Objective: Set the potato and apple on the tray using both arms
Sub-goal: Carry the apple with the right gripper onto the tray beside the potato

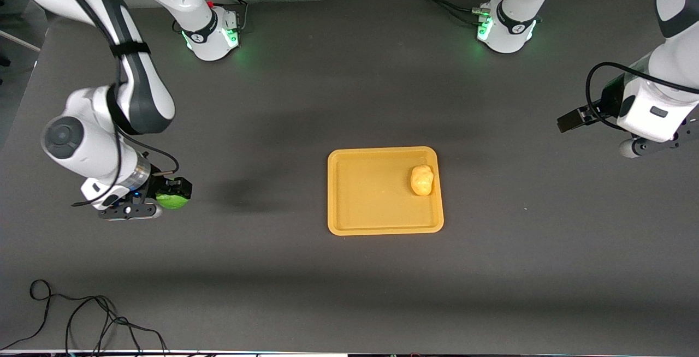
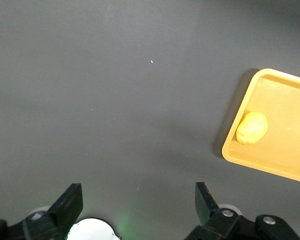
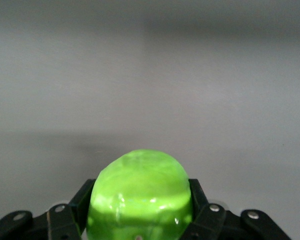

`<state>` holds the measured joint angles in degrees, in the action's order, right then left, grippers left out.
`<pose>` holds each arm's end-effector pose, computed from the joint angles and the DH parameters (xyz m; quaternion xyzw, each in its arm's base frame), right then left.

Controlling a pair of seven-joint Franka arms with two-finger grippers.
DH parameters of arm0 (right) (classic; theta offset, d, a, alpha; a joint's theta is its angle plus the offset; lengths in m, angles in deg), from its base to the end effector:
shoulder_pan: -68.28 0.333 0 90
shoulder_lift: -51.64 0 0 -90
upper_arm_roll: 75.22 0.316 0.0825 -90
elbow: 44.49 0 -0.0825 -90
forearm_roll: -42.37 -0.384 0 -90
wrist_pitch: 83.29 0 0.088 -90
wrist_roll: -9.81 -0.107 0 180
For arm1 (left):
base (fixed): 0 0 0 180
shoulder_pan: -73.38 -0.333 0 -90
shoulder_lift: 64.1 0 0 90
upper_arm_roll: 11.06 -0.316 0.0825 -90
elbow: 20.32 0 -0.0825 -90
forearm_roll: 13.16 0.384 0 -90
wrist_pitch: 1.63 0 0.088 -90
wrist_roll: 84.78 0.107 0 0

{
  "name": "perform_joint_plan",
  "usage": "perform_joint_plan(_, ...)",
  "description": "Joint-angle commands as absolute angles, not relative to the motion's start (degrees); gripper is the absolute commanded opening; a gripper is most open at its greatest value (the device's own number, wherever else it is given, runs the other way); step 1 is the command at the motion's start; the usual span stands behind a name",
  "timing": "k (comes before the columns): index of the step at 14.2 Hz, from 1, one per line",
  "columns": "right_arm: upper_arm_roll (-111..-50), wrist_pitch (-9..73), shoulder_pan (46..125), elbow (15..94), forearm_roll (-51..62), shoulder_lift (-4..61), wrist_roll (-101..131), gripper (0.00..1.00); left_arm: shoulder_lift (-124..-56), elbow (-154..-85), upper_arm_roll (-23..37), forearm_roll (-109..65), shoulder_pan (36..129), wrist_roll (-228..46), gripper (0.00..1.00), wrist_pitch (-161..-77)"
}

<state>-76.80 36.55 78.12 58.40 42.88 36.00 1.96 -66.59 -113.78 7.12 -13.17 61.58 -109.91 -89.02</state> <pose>0.6252 0.0915 0.3992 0.9999 0.0063 0.0124 0.0059 0.5541 -0.0586 0.5696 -0.9840 -0.1621 0.0726 0.0134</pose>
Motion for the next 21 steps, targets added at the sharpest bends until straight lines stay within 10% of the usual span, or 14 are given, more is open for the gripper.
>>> perform_joint_plan(1,-77.15,24.33,86.88,40.21,42.46,28.2,-9.04,0.53,-64.98,-114.98,-3.99,-13.07,70.98,-106.86,1.0,-89.78)
perform_joint_plan(9,-77.15,18.92,108.96,7.92,43.07,4.38,-42.8,0.53,-64.37,-114.98,-7.2,-12.9,71.53,-102.27,1.0,-90.4)
perform_joint_plan(21,-77.5,38.61,116.44,7.54,45.97,-11.55,-47.4,0.53,-64.45,-115.15,-7.02,-12.72,71.45,-100.87,1.0,-90.67)
